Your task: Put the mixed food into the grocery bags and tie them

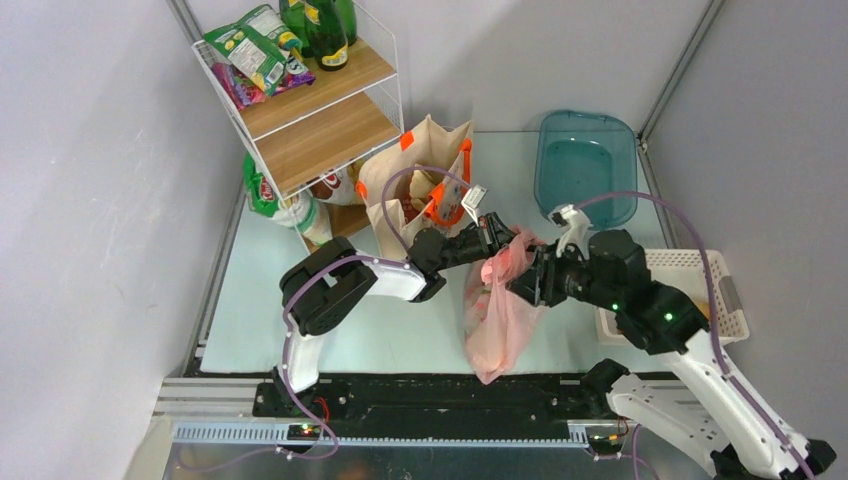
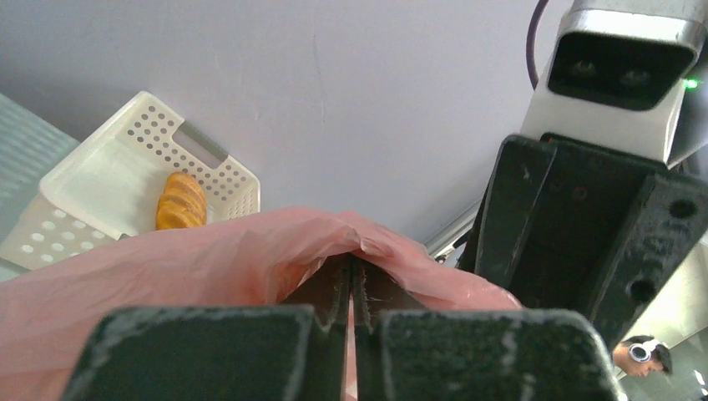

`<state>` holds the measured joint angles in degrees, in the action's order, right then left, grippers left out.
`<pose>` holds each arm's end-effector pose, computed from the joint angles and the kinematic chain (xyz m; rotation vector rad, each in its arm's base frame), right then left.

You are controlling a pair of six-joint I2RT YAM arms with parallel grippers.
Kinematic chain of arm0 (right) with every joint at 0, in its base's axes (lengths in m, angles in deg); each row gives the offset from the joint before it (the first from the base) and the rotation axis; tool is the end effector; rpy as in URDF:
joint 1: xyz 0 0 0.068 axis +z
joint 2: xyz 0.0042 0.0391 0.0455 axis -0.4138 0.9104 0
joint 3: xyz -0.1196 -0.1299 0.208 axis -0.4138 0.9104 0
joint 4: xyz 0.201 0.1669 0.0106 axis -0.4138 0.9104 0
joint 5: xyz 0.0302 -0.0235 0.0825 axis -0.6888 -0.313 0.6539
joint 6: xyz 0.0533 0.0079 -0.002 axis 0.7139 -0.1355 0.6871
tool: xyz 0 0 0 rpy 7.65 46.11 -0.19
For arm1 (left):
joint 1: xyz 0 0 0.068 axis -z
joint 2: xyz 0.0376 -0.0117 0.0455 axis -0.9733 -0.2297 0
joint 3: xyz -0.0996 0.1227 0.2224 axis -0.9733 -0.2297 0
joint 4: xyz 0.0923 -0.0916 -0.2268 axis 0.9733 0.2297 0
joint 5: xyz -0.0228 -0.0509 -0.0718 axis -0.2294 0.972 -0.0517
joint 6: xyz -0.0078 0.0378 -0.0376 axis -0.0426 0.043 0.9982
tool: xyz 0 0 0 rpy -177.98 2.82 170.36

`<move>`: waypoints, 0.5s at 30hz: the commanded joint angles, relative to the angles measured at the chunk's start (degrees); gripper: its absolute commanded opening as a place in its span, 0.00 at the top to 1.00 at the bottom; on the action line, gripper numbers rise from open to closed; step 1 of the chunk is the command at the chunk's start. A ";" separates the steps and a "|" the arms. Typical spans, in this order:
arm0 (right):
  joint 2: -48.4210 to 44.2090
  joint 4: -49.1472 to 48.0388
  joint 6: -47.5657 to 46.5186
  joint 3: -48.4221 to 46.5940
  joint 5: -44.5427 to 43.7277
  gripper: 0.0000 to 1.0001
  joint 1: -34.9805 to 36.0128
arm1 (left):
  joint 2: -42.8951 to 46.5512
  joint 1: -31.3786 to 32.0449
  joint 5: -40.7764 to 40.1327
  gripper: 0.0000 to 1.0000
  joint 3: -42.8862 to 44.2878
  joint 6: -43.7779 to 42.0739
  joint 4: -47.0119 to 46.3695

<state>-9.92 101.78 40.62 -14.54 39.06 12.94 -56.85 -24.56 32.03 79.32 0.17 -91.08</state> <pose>0.1096 0.0949 0.3532 -0.4495 2.1226 0.8784 0.2379 -0.3353 0.2336 0.4083 1.4161 -2.0684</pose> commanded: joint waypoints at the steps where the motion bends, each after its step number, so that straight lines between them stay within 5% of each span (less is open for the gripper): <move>1: -4.79 -0.08 -1.53 -3.58 -1.22 0.60 -3.16 | 0.51 -0.03 1.13 1.00 0.42 0.76 -2.53; 15: -6.87 3.49 -3.79 -6.48 0.49 0.57 -18.06 | -0.17 -0.38 2.79 1.00 1.31 0.59 -2.68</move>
<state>-17.59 105.56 37.97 -19.54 38.54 -3.45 -56.85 -24.58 33.58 79.32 0.52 -91.10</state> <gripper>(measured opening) 0.417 0.003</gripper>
